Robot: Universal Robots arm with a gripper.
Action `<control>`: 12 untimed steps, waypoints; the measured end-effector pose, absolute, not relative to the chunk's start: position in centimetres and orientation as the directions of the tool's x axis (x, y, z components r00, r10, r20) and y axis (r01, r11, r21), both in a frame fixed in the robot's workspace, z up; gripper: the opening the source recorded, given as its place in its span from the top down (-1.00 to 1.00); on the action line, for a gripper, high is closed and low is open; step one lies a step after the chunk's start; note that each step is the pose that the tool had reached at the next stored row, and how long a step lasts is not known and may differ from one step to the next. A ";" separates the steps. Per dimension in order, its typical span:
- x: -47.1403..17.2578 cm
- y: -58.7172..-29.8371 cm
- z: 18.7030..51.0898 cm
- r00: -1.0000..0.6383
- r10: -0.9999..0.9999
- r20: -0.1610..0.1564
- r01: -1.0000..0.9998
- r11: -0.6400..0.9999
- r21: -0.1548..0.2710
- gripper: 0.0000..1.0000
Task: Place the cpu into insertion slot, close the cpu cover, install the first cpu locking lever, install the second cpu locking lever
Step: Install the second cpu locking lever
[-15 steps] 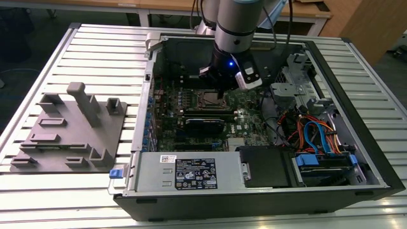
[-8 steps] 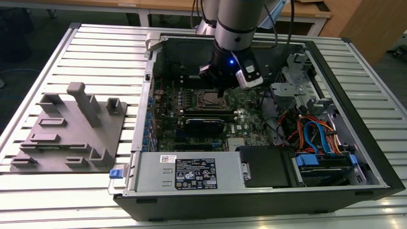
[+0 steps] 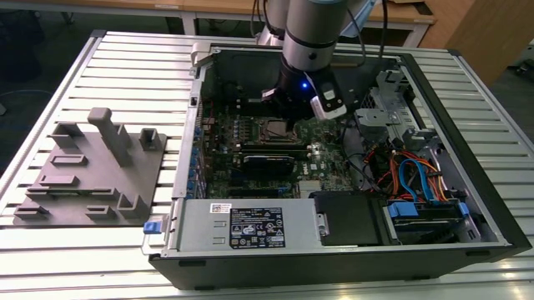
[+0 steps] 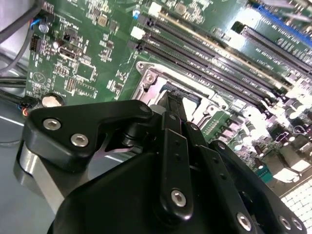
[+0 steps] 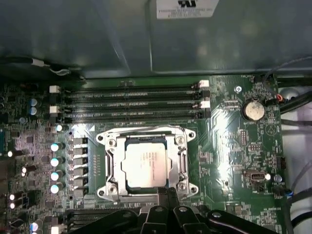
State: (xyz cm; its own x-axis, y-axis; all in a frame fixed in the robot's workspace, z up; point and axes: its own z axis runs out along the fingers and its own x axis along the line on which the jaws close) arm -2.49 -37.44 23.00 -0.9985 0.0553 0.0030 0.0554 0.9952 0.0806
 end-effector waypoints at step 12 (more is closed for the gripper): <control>-2.7 -39.1 23.0 -0.998 0.055 0.006 0.056 0.995 0.087 0.80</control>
